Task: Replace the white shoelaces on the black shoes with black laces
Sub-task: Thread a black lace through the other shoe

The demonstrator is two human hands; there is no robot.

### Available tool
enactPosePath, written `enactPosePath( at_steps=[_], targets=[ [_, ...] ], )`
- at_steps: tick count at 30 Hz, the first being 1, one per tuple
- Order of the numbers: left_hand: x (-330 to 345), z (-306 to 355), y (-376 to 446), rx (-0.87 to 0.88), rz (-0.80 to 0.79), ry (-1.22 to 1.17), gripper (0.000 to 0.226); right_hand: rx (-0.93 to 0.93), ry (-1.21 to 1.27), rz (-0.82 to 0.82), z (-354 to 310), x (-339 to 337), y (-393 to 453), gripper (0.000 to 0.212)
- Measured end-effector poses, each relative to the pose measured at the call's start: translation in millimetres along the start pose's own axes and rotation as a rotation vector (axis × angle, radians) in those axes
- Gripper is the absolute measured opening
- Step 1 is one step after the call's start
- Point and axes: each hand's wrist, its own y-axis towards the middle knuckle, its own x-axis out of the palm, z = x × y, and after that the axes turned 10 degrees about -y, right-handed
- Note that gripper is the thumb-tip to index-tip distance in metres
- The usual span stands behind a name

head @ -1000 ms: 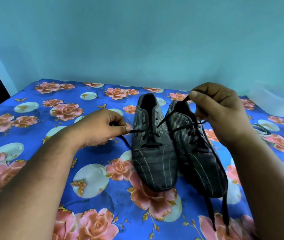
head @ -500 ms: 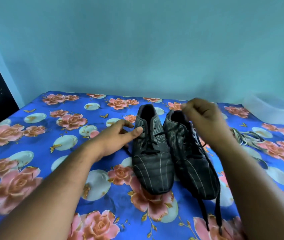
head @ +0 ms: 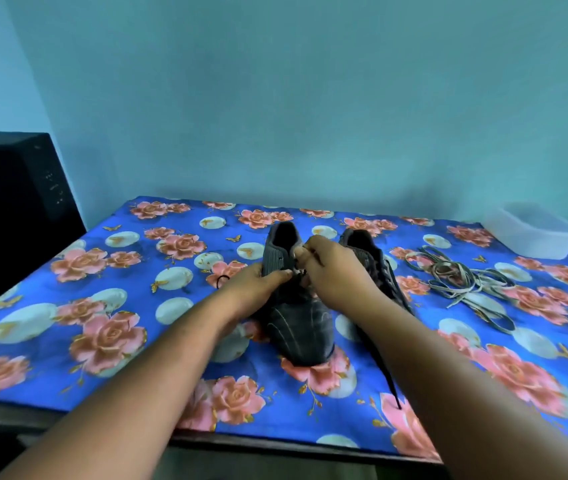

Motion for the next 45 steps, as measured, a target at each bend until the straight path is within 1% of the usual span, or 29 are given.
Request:
enactPosePath(
  at_steps=[2,4,6,7,10,12,14,16,17,18,20,23,25,29,31,32,34,35,36,38,40,41,43,45],
  targets=[
    [-13.2,-2.0,-16.2,0.025,0.037,0.035,0.028,0.016,0.116,-0.012,-10.3,4.5,-11.6,0.023],
    [-27.7,-6.2,-35.1,0.038,0.02,0.028,0.035,0.022,0.259,-0.013,-20.6,9.2,-23.4,0.022],
    [-40.1,-11.9,-52.9,0.038,-0.007,0.032,0.031,0.039,0.381,-0.054,-27.1,13.1,-36.4,0.021],
    [-46.7,-14.8,-62.5,0.041,-0.008,0.046,0.028,0.035,0.399,-0.072,-31.6,14.9,-44.9,0.021],
    [-56.1,-20.8,-73.6,0.036,0.02,0.091,0.032,-0.003,0.317,-0.087,-26.9,15.7,-61.5,0.023],
    [-57.3,-20.8,-83.8,0.061,0.024,0.14,0.036,0.005,0.282,-0.079,-20.9,8.7,-74.3,0.025],
    [-54.3,-18.1,-90.8,0.111,0.055,0.281,0.05,0.022,0.227,-0.026,-10.3,-4.9,-82.8,0.025],
    [-48.0,-14.7,-94.1,0.225,0.188,0.505,0.058,0.04,0.157,0.03,1.8,-22.8,-89.3,0.026],
    [-43.5,-12.3,-94.9,0.314,0.249,0.595,0.057,0.051,0.119,0.051,7.3,-31.5,-91.7,0.027],
    [-36.8,-10.4,-94.5,0.406,0.277,0.654,0.052,0.062,0.09,0.068,13.0,-40.7,-95.5,0.028],
    [-23.1,-4.2,-93.3,0.521,0.246,0.748,0.039,0.065,0.079,0.096,22.5,-55.0,-101.7,0.029],
    [-4.7,3.5,-90.4,0.548,0.162,0.916,0.028,0.055,0.104,0.114,32.2,-69.3,-115.1,0.029],
    [-1.1,6.3,-86.4,0.55,0.169,0.926,0.023,0.045,0.081,0.09,37.3,-71.7,-122.3,0.03],
    [-4.3,9.3,-83.9,0.558,0.193,0.792,0.01,0.087,-0.021,-0.051,46.9,-64.2,-128.2,0.028],
    [-8.3,10.9,-85.2,0.527,0.18,0.818,0.01,0.1,-0.162,-0.141,45.3,-57.7,-126.5,0.022],
    [-9.5,11.4,-85.9,0.516,0.167,0.858,0.012,0.094,-0.265,-0.147,41.2,-53.7,-124.2,0.018],
    [-10.7,11.9,-85.9,0.517,0.138,0.918,0.014,0.03,-0.403,-0.041,29.3,-40.3,-116.3,0.02],
    [-10.4,12.2,-85.4,0.524,0.128,0.918,0.015,-0.013,-0.391,0.007,21.0,-32.3,-112.2,0.027],
    [-10.0,12.9,-84.6,0.53,0.123,0.905,0.014,-0.045,-0.343,0.017,11.5,-24.6,-107.5,0.035],
    [-10.2,15.0,-83.3,0.535,0.122,0.863,0.012,-0.081,-0.343,-0.053,-5.4,-8.2,-96.4,0.045],
    [-12.9,16.7,-82.6,0.531,0.121,0.864,0.011,-0.104,-0.428,-0.098,-16.4,5.0,-86.5,0.042],
    [-14.6,17.0,-82.0,0.525,0.116,0.882,0.012,-0.098,-0.42,-0.091,-16.9,9.2,-82.2,0.041],
    [-17.2,16.9,-81.2,0.51,0.12,0.909,0.015,-0.069,-0.32,-0.076,-10.8,10.6,-77.9,0.04],
    [-17.7,16.6,-81.2,0.506,0.129,0.916,0.015,-0.066,-0.179,-0.083,0.9,7.6,-80.8,0.033]
  ],
)
